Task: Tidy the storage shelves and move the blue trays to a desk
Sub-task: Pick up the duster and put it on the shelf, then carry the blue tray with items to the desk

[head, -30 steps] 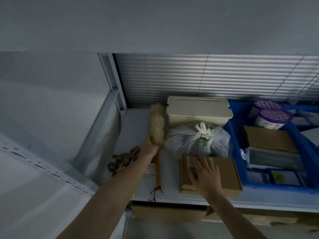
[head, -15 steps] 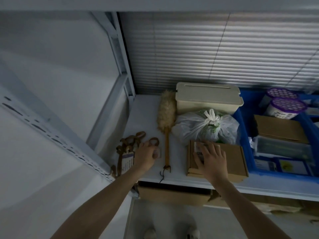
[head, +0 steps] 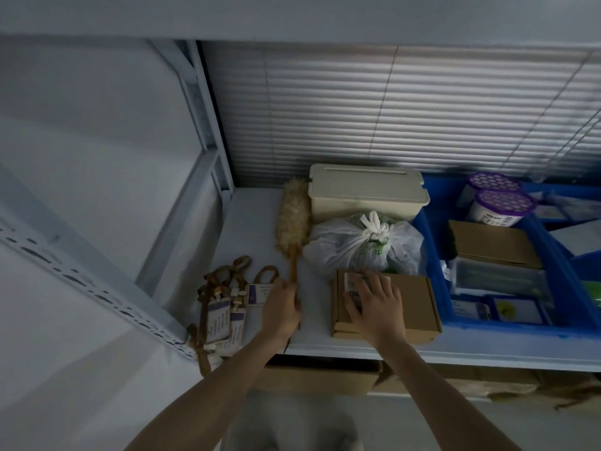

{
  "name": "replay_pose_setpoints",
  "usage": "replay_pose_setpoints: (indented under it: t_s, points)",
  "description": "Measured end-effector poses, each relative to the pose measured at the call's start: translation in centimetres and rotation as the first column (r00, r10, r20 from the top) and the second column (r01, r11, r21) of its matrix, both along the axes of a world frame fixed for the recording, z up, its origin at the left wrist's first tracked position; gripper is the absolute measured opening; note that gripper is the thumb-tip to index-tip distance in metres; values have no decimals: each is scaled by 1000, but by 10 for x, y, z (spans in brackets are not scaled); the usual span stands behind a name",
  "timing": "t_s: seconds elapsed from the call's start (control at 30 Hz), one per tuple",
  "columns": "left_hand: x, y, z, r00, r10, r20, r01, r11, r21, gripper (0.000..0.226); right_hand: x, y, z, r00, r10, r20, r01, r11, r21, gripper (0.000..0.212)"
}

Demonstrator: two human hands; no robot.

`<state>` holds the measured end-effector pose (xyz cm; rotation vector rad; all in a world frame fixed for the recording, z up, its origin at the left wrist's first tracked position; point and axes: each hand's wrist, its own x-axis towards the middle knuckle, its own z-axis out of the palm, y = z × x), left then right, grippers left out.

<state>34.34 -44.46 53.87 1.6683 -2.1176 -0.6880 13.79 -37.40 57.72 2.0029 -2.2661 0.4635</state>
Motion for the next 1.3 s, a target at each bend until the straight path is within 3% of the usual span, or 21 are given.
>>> replay_pose_setpoints:
  t_s: [0.53, 0.63, 0.77, 0.87, 0.97, 1.07, 1.13, 1.2, 1.23, 1.3]
  points:
    - [6, 12, -1, 1000, 0, 0, 0, 1000, -14, 25, -1, 1, 0, 1000, 3, 26, -3, 1000, -23, 44]
    - [3, 17, 10, 999, 33, 11, -32, 997, -66, 22, -4, 0, 8, 995, -6, 97, 2, 999, 36, 44]
    - [-24, 22, 44, 990, -30, -137, 14, 993, -115, 17, -17, 16, 33, 975, 4, 222, -1, 1000, -11, 31]
    - [-65, 29, 70, 969, -135, -206, 101, 980, -169, 12, -43, 54, 47, 915, -165, 368, 209, 974, -85, 14]
    - [-117, 49, 88, 929, -290, -231, 233, 941, -246, 11, -86, 97, 47, 588, -442, 677, 590, 807, 15, 11]
    - [-179, 72, 93, 897, -407, -171, 353, 894, -278, 10, -143, 124, 40, 171, -500, 849, 772, 604, 201, 11]
    - [-219, 83, 92, 880, -465, -98, 421, 857, -296, 12, -181, 130, 34, -168, -416, 894, 743, 542, 392, 17]
    - [-254, 89, 89, 868, -495, -45, 462, 836, -295, 13, -214, 129, 31, -461, -331, 823, 607, 560, 564, 23]
    - [-268, 94, 89, 872, -488, -46, 461, 849, -259, 12, -227, 127, 29, -549, -318, 773, 529, 584, 616, 26]
    - [-288, 102, 88, 892, -450, -41, 437, 882, -175, 11, -250, 118, 27, -637, -302, 709, 408, 648, 643, 32]
